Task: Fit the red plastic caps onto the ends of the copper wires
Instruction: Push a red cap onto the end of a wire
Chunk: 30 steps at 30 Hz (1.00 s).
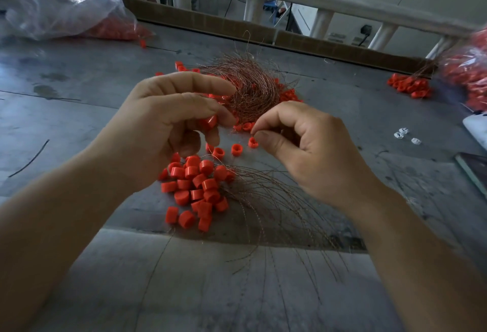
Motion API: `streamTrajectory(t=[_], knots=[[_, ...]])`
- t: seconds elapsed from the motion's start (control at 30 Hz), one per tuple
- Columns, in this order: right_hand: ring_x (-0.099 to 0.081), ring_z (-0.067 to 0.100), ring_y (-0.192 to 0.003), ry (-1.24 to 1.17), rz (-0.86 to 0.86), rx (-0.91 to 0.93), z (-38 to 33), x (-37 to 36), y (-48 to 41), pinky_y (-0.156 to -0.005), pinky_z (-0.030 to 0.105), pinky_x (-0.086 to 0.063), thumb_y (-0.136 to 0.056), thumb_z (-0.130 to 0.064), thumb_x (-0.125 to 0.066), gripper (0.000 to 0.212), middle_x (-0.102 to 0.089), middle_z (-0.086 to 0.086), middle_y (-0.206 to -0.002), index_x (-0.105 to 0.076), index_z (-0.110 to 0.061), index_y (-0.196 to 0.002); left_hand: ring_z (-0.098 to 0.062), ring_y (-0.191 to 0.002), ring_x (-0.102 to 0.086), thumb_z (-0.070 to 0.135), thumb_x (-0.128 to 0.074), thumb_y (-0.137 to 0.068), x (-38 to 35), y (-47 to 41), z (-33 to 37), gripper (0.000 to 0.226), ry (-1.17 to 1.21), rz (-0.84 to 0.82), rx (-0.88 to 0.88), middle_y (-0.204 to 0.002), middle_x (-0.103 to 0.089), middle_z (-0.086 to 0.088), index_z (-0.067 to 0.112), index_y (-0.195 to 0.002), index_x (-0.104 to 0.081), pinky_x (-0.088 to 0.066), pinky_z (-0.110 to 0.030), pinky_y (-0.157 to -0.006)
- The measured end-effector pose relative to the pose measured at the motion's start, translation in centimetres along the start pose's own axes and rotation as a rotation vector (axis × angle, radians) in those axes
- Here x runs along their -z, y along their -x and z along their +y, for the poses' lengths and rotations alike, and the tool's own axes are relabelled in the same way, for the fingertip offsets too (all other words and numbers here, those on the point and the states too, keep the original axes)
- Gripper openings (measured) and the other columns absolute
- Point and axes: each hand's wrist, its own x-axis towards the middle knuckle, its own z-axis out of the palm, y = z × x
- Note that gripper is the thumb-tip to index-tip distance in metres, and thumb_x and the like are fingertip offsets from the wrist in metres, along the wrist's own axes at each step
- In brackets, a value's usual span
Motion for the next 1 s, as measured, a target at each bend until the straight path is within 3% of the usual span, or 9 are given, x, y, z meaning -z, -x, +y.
streamTrajectory(t=[0.07,0.2,0.4,0.63,0.7,0.8,1.0], knots=[[-0.050,-0.007,-0.069,0.021,-0.030,0.007,0.1,-0.2,0.0,-0.064,0.005,-0.037,-0.082,-0.009,-0.065,0.006,-0.055,-0.015,-0.074,-0.064,-0.015,-0.080,-0.010,-0.042,-0.053,0.010,-0.066,-0.061,-0.1,0.0,-0.1,0.019,-0.047,0.028,0.014,-0.060,-0.066,-0.003,0.016,-0.079,-0.069,-0.030,-0.013,-0.036],[-0.048,-0.010,-0.068,0.055,-0.052,0.022,0.4,-0.4,0.0,-0.064,0.005,-0.037,-0.082,-0.010,-0.064,0.002,-0.050,-0.017,-0.072,-0.065,-0.011,-0.081,-0.008,-0.042,-0.052,0.015,-0.059,-0.061,-0.1,0.0,-0.3,0.019,-0.157,0.057,0.021,-0.061,-0.067,-0.003,0.018,-0.077,-0.069,-0.030,-0.014,-0.035],[-0.046,-0.010,-0.068,0.123,-0.090,0.017,1.3,-1.0,-0.2,-0.067,0.007,-0.038,-0.082,-0.010,-0.065,0.002,-0.048,-0.020,-0.073,-0.066,-0.009,-0.083,-0.007,-0.050,-0.061,-0.017,-0.053,-0.074,0.2,-0.4,-1.0,0.039,-0.387,0.097,-0.039,-0.065,-0.068,0.000,0.018,-0.076,-0.068,-0.036,-0.015,-0.036],[-0.049,0.004,-0.074,0.203,-0.200,-0.018,2.1,-1.7,0.0,-0.071,0.020,-0.042,-0.083,-0.013,-0.064,0.006,-0.052,-0.010,-0.078,-0.067,-0.010,-0.087,-0.002,-0.059,-0.057,-0.007,-0.060,-0.077,0.8,-1.4,-1.5,0.032,-0.533,0.295,-0.033,-0.068,-0.068,0.006,0.024,-0.071,-0.067,-0.044,-0.008,-0.048],[-0.049,0.006,-0.075,0.214,-0.217,-0.025,2.3,-1.7,-0.1,-0.071,0.022,-0.041,-0.084,-0.014,-0.064,0.007,-0.053,-0.008,-0.077,-0.067,-0.010,-0.086,0.000,-0.063,-0.058,-0.002,-0.062,-0.079,1.0,-1.7,-1.9,0.029,-0.692,0.343,-0.048,-0.079,-0.068,0.005,0.026,-0.074,-0.066,-0.046,-0.008,-0.054],[-0.050,0.007,-0.074,0.223,-0.224,-0.040,2.4,-1.7,-0.1,-0.070,0.021,-0.041,-0.085,-0.019,-0.062,0.010,-0.055,-0.006,-0.078,-0.067,-0.010,-0.085,-0.014,-0.081,-0.060,0.004,-0.062,-0.081,1.2,-2.3,-2.5,0.021,-0.915,0.363,-0.074,-0.092,-0.067,0.000,0.021,-0.091,-0.069,-0.047,-0.021,-0.069],[-0.050,0.002,-0.072,0.204,-0.137,-0.059,2.1,-0.5,-0.2,-0.068,0.017,-0.041,-0.084,-0.021,-0.063,0.010,-0.055,-0.011,-0.076,-0.068,-0.012,-0.084,-0.024,-0.112,-0.050,0.017,-0.061,-0.085,1.9,-3.9,-4.0,0.032,-1.185,0.271,-0.034,-0.122,-0.055,-0.007,0.019,-0.116,-0.063,-0.035,-0.030,-0.087]])
